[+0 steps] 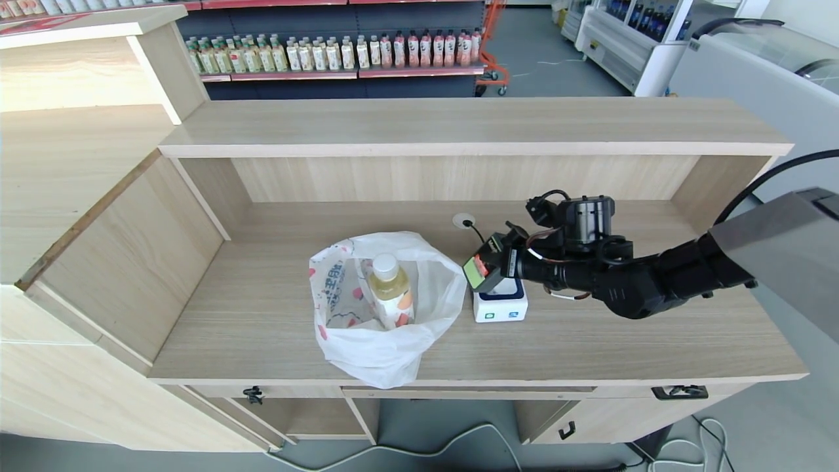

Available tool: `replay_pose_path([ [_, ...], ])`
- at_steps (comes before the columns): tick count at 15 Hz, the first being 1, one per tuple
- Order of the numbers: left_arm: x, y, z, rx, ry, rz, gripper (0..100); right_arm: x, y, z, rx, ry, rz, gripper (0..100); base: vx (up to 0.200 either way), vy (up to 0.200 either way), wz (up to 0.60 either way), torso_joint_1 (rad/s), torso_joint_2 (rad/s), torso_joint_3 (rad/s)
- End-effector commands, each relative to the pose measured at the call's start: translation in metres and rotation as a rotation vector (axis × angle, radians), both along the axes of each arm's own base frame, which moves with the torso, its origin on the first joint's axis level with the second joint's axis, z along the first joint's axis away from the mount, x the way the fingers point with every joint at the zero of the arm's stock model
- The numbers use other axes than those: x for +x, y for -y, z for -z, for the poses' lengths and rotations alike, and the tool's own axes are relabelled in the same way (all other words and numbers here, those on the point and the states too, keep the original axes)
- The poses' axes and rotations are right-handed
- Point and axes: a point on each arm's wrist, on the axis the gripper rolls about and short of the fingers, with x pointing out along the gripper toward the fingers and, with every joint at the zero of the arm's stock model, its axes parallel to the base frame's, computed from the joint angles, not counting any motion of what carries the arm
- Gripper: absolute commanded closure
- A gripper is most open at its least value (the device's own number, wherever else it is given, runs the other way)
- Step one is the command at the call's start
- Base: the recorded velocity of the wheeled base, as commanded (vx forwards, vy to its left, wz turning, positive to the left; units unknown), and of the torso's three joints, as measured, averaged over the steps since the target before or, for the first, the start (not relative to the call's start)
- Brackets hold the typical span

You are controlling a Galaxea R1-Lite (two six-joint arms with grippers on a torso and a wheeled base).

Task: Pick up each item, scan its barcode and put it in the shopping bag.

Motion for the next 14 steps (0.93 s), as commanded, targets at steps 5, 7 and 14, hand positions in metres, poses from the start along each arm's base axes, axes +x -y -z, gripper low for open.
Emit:
replay_pose_path([
  [5, 0.0, 0.0, 0.0, 0.0, 0.001, -0.001, 0, 0.004, 0.001, 0.009, -0.019, -0.008, 0.001, 100, 0.0, 0.0, 0.0, 0.0, 0.0, 0.0],
  [7, 0.0, 0.0, 0.0, 0.0, 0.001, -0.001, 0, 0.003, 0.001, 0.008, -0.018, -0.006, 0.001, 100, 0.0, 0.0, 0.0, 0.0, 0.0, 0.0],
  [14, 0.0, 0.0, 0.0, 0.0, 0.001, -0.001, 0, -0.041, 0.044, -0.116, -0.112, 0.403, 0.056, 100, 0.0, 0.0, 0.0, 0.0, 0.0, 0.0],
])
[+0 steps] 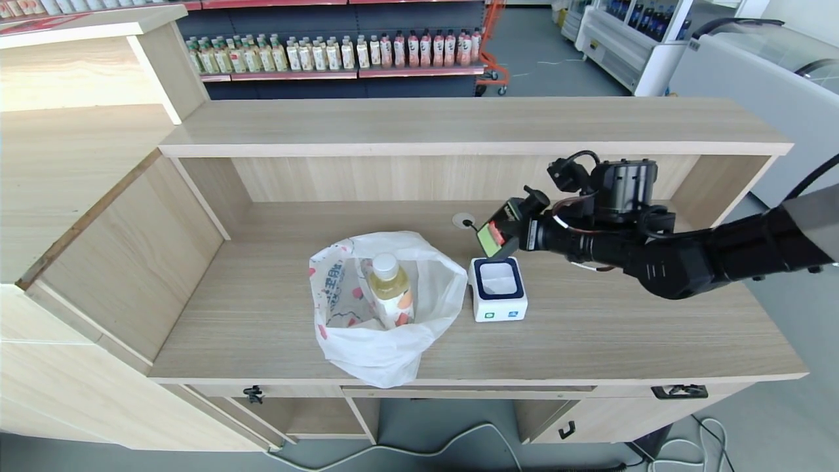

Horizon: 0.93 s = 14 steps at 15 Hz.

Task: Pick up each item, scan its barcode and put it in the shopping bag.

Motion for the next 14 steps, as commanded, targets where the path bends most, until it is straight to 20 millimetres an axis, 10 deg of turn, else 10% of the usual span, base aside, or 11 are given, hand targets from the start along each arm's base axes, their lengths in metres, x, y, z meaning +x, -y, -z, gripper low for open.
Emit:
replay_pose_path([
  [1, 0.0, 0.0, 0.0, -0.002, 0.001, 0.0, 0, -0.033, 0.031, -0.067, -0.087, 0.242, 0.101, 100, 0.0, 0.0, 0.0, 0.0, 0.0, 0.0],
  [7, 0.0, 0.0, 0.0, 0.0, 0.001, 0.0, 0, -0.102, 0.039, -0.04, -0.325, 0.207, 0.215, 100, 0.0, 0.0, 0.0, 0.0, 0.0, 0.0],
  [14, 0.0, 0.0, 0.0, 0.003, 0.001, 0.0, 0, -0.116, 0.042, -0.032, -0.314, 0.17, 0.202, 100, 0.0, 0.029, 0.0, 0.001, 0.0, 0.0],
])
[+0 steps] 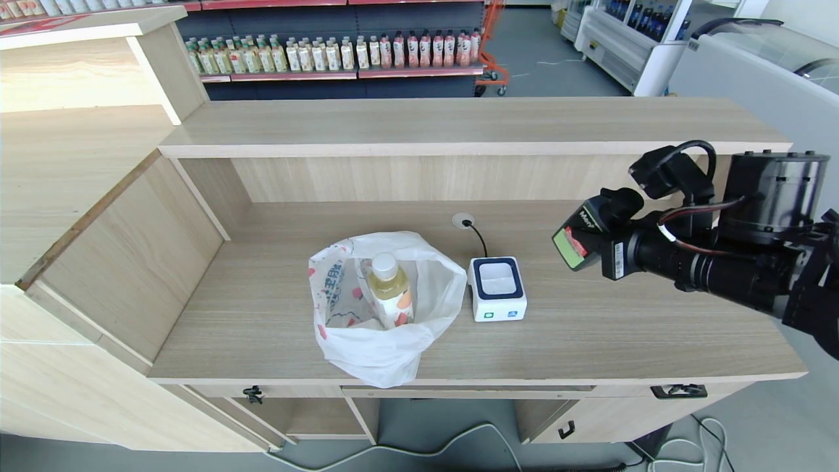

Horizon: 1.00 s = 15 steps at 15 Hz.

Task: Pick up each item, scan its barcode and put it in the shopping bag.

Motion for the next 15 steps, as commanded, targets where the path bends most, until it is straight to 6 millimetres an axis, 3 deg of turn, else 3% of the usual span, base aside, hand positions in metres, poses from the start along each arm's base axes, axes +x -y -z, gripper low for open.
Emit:
replay_pose_path([
  [1, 0.0, 0.0, 0.0, 0.0, 0.001, 0.0, 0, -0.002, -0.001, -0.001, 0.026, -0.001, -0.007, 100, 0.0, 0.2, 0.0, -0.012, 0.0, 0.002],
  [4, 0.0, 0.0, 0.0, 0.001, 0.001, 0.0, 0, 0.012, -0.012, 0.007, 0.091, 0.013, -0.093, 100, 0.0, 0.133, 0.0, 0.005, 0.0, 0.003],
  [10, 0.0, 0.0, 0.0, -0.005, 0.001, 0.0, 0, 0.085, -0.044, 0.031, 0.114, 0.047, -0.234, 100, 0.0, 0.0, 0.0, 0.0, 0.0, 0.0],
  [15, 0.0, 0.0, 0.0, -0.005, 0.001, 0.0, 0, 0.102, -0.058, 0.064, 0.106, -0.019, -0.267, 100, 0.0, 0.0, 0.0, 0.0, 0.0, 0.0],
])
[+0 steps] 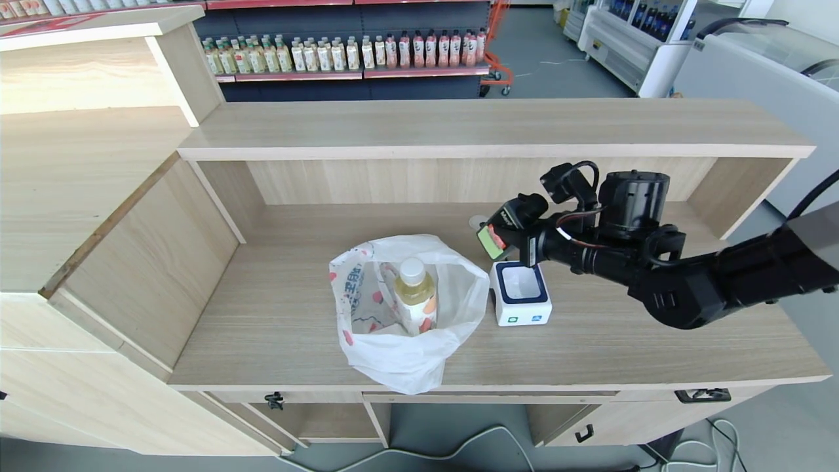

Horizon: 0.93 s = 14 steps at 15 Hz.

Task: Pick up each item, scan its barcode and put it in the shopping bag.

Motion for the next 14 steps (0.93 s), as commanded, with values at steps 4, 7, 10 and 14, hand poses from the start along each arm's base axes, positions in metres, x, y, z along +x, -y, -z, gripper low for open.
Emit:
replay_pose_path([
  [4, 0.0, 0.0, 0.0, 0.0, 0.001, 0.0, 0, 0.015, -0.018, 0.046, -0.031, -0.059, -0.028, 100, 0.0, 0.0, 0.0, 0.0, 0.0, 0.0],
  [7, 0.0, 0.0, 0.0, 0.0, 0.001, 0.0, 0, 0.021, -0.022, 0.064, -0.04, -0.08, -0.041, 100, 0.0, 0.0, 0.0, 0.0, 0.0, 0.0],
  [10, 0.0, 0.0, 0.0, 0.0, 0.001, 0.0, 0, 0.028, -0.03, 0.071, -0.041, -0.08, -0.11, 100, 0.0, 0.0, 0.0, 0.0, 0.0, 0.0],
  [14, 0.0, 0.0, 0.0, 0.0, 0.001, 0.0, 0, 0.036, -0.048, 0.078, -0.038, -0.069, -0.141, 100, 0.0, 0.0, 0.0, 0.0, 0.0, 0.0],
])
